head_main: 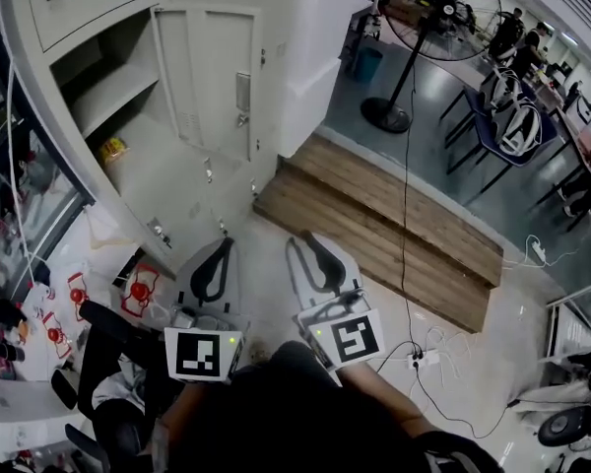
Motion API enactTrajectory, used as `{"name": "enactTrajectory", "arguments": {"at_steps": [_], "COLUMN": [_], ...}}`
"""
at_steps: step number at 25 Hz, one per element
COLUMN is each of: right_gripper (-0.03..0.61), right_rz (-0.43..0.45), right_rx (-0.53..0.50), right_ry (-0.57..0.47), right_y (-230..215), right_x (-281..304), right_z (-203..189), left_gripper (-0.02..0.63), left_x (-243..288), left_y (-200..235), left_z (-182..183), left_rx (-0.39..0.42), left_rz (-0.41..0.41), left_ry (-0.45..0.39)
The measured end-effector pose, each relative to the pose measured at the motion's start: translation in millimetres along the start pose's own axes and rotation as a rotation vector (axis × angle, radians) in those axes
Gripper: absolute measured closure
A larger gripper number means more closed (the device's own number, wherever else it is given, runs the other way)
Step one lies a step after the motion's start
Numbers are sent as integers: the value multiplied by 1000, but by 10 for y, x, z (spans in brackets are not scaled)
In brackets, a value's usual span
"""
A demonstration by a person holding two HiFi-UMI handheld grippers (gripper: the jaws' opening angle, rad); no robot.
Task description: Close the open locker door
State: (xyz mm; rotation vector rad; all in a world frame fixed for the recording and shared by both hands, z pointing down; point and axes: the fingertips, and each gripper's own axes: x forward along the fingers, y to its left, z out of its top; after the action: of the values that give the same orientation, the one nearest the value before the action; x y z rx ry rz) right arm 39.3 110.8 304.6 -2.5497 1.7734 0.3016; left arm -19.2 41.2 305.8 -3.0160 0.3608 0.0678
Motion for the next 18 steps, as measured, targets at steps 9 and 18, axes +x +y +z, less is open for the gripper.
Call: {"name": "enactTrajectory", "arguments": {"at_steps": [9, 18], "right_gripper": [492, 492], "right_rz": [-12, 101], "right_rx": [40, 76], "right_ry": [6, -33], "right_y": [-107, -381], "right_x": [207, 874], "right_z": [-87, -210], "left_gripper": [612, 612], "left_x": [213, 746], "left_y": [85, 413], "left_z": [-67, -153], "left_rx": [-5, 12], "left_rz": [-7, 81], "left_ry": [-2, 1]}}
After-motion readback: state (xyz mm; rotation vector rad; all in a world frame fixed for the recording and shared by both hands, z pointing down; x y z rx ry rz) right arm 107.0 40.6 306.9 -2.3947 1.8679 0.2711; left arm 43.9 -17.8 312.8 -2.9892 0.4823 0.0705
